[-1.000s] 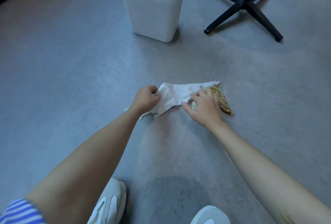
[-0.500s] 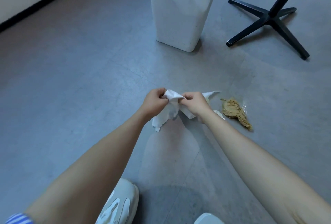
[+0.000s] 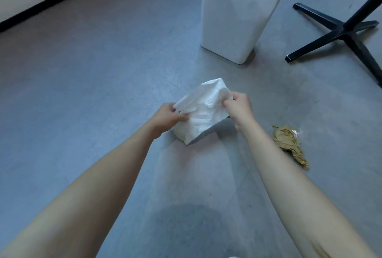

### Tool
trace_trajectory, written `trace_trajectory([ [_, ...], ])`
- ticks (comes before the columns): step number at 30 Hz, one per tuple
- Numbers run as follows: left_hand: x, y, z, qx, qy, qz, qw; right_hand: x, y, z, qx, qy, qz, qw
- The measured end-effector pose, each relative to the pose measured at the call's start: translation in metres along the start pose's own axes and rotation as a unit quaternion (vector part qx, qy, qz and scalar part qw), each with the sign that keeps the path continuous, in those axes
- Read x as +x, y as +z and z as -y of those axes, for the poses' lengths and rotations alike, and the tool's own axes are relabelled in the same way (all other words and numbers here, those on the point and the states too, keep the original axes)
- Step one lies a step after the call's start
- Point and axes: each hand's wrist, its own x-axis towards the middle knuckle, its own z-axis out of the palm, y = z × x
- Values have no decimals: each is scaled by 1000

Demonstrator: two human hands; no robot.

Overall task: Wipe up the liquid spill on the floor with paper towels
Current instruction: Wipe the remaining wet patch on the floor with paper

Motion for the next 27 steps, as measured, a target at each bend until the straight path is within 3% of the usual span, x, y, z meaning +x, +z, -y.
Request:
trace_trajectory([
  [3, 11, 10, 4, 66, -24, -40, 997, 4, -17, -24, -172, 20, -80, 982],
  [5, 15, 16, 10, 105, -31, -72, 991, -1, -22, -37, -300, 16, -124, 946],
  [8, 6, 21, 19, 159, -40, -86, 983, -15, -18, -57, -446, -97, -152, 877],
  [12, -5, 16, 30, 213, -51, -85, 972, -22, 1, -73, -493, -213, 2, 843],
  [14, -6, 11, 34, 229, -50, -88, 968, -24, 11, -83, -510, -192, 92, 833],
  [16, -5, 9, 38, 235, -48, -89, 967, -23, 16, -90, -525, -167, 132, 824],
  [23, -2, 15, 36, 208, -63, -102, 971, -34, 3, -92, -464, -199, 164, 847],
  [27, 0, 22, 19, 34, -88, -120, 988, -45, -7, -95, -379, -195, 164, 890],
])
